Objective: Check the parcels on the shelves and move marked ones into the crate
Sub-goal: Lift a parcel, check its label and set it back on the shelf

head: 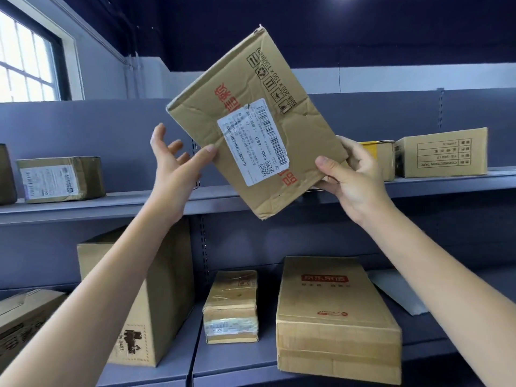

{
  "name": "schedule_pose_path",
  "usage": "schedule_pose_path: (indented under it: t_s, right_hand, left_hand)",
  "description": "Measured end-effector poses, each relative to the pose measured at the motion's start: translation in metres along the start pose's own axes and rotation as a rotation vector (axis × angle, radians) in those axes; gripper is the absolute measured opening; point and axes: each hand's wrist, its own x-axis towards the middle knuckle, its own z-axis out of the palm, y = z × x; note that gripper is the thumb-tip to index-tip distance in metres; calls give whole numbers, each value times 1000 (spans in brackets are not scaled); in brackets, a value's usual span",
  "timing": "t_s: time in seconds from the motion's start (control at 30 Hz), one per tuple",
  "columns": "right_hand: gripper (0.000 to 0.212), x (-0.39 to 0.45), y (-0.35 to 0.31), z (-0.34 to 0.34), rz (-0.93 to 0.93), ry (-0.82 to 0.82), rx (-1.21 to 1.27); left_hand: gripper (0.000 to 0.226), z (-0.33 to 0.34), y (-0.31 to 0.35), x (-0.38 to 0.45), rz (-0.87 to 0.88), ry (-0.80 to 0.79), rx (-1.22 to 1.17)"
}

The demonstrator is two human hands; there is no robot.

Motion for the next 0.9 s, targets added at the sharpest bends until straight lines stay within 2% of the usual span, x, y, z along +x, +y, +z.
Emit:
schedule_pose_path:
  t_s: [0.13,0.27,0.33,0.5,0.63,0.7,0.8,0.9]
  right_hand:
    - [31,5,-10,-3,-32,-54,-51]
    - [26,11,-23,-2,-75,-5,-96]
    - [26,13,-28,-1,-89,19,-110]
    - [30,15,-31,9,-115,16,-100]
    - [36,17,-20,19,-171,-47,-161]
    - [47,17,-15,25,-188,-101,-254]
    - [80,15,-5,32,-100,-220,-410]
    - [94,10,8,36,61,-249,-369]
  left_hand:
    - [80,-6,11,-2,66,-46,-52]
    - [47,-9,22,-2,58,35,-60]
    - [37,-13,21,-2,47,35,-35]
    - [36,-22,17,-3,5,23,142]
    - [45,-24,11,-9,-31,-3,184]
    - [46,-24,8,-12,-34,6,173]
    - [45,-26,4,-17,-45,35,155]
    - [46,-29,1,-19,-53,34,151]
